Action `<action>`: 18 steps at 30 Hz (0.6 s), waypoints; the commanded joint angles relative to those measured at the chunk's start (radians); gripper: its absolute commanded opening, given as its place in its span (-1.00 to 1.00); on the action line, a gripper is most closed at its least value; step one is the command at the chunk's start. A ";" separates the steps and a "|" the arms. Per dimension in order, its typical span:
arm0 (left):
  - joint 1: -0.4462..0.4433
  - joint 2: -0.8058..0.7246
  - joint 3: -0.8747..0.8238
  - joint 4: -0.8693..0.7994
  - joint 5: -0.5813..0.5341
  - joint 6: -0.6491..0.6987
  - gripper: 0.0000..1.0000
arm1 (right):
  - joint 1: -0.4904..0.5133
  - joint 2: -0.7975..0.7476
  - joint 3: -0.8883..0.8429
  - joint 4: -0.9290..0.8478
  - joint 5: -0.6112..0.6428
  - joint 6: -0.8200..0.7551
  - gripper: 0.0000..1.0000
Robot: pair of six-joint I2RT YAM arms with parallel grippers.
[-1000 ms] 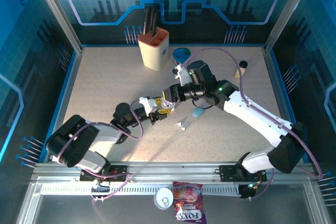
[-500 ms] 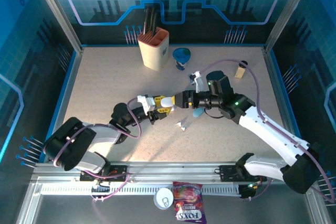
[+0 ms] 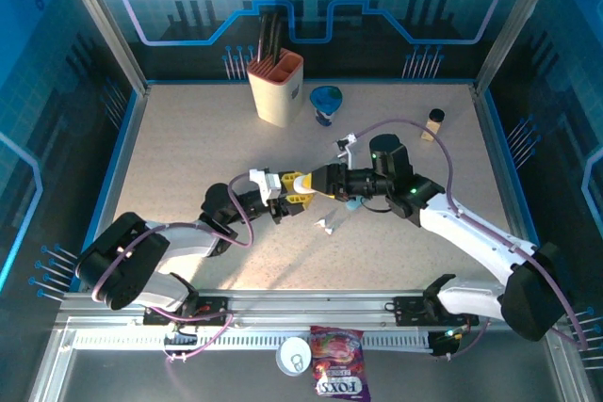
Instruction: Insert wireless bluetooth earbuds into charging case
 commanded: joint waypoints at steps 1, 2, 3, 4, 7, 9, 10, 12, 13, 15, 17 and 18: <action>-0.008 -0.021 0.014 0.030 0.027 -0.009 -0.55 | -0.019 -0.003 -0.019 0.075 -0.043 0.040 -0.19; -0.007 -0.020 0.012 0.030 0.025 -0.007 -0.54 | -0.022 -0.007 -0.024 0.073 -0.041 0.041 -0.28; -0.007 -0.021 0.010 0.029 0.024 -0.005 -0.54 | -0.023 -0.008 -0.027 0.074 -0.038 0.042 -0.37; -0.008 -0.018 0.011 0.030 0.024 -0.003 -0.54 | -0.025 -0.011 -0.030 0.074 -0.037 0.042 -0.46; -0.008 -0.013 0.005 0.030 0.020 0.001 -0.49 | -0.028 -0.019 -0.038 0.070 -0.029 0.034 -0.62; -0.008 -0.009 0.000 0.028 0.013 0.001 -0.26 | -0.032 -0.028 -0.041 0.049 -0.007 0.018 -0.63; -0.008 -0.009 -0.005 0.028 0.005 0.002 -0.14 | -0.036 -0.036 -0.044 0.034 0.009 0.005 -0.63; -0.007 -0.011 -0.017 0.025 -0.022 0.004 0.09 | -0.052 -0.053 -0.053 -0.005 0.046 -0.023 -0.63; -0.007 -0.015 -0.025 0.014 -0.032 0.009 0.17 | -0.064 -0.064 -0.062 -0.036 0.075 -0.043 -0.63; -0.007 -0.030 -0.033 -0.031 -0.049 0.025 0.30 | -0.090 -0.082 -0.069 -0.134 0.148 -0.096 -0.56; -0.008 -0.063 -0.028 -0.145 -0.061 0.051 0.46 | -0.122 -0.093 -0.066 -0.239 0.208 -0.171 -0.56; -0.008 -0.088 -0.019 -0.230 -0.064 0.073 0.52 | -0.145 -0.097 -0.065 -0.286 0.241 -0.209 -0.56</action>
